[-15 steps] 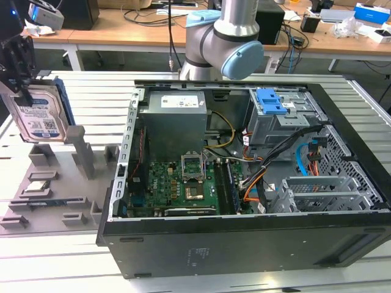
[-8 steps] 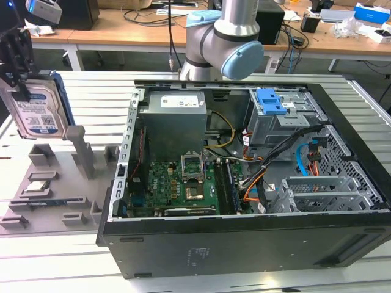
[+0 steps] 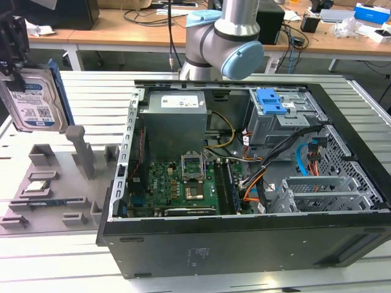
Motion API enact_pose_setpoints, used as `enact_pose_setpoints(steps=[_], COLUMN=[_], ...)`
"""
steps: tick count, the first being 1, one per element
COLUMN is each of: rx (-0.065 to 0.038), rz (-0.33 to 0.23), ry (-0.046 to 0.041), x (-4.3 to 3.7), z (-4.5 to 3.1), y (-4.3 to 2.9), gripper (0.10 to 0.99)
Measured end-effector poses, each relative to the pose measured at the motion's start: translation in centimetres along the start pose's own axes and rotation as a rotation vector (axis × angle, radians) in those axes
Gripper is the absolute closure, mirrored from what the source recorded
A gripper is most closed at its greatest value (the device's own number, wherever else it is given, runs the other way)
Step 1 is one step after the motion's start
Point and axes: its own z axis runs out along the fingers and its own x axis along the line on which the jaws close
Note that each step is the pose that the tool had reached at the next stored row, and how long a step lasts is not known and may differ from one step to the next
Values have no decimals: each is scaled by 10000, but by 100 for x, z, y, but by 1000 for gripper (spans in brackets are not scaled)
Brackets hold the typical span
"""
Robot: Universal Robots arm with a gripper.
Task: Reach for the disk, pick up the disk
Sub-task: 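Pick up the disk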
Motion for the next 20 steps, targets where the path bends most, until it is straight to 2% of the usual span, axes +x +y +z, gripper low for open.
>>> enact_pose_setpoints(steps=[3,20], rx=[-5,-26], rz=[0,0], ry=[0,0], x=[-1,-2], z=[-90,-426], y=[1,4], gripper=[725,725])
